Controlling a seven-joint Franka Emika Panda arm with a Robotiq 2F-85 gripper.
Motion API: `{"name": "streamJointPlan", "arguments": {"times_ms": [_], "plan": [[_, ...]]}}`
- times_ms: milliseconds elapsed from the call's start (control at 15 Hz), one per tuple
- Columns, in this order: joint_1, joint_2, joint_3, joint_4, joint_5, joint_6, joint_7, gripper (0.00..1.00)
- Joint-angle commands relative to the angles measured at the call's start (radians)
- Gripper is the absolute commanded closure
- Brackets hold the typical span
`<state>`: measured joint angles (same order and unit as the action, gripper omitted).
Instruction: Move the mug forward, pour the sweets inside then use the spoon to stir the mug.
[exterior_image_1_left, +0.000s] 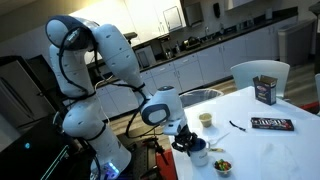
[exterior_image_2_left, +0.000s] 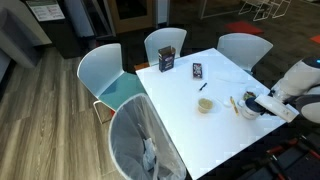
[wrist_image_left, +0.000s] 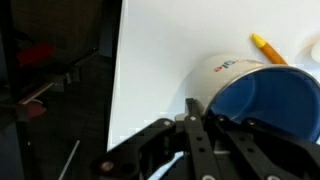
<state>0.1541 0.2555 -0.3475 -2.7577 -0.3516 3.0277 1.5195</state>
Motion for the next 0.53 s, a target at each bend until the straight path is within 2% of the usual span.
{"name": "streamJointPlan", "arguments": {"times_ms": [0, 133, 200, 333, 400, 467], "plan": [[0.043, 0.029, -0.021, -0.005, 0.074, 0.070, -0.073, 0.99], [0.037, 0.036, -0.002, -0.010, 0.134, 0.075, -0.144, 0.99], [0.041, 0.033, -0.004, -0.014, 0.162, 0.073, -0.180, 0.76], [0.032, 0.019, 0.004, -0.018, 0.213, 0.056, -0.256, 0.62], [0.045, 0.013, -0.012, -0.020, 0.229, 0.049, -0.282, 0.55], [0.082, -0.002, -0.056, -0.024, 0.231, 0.042, -0.296, 0.47]]}}
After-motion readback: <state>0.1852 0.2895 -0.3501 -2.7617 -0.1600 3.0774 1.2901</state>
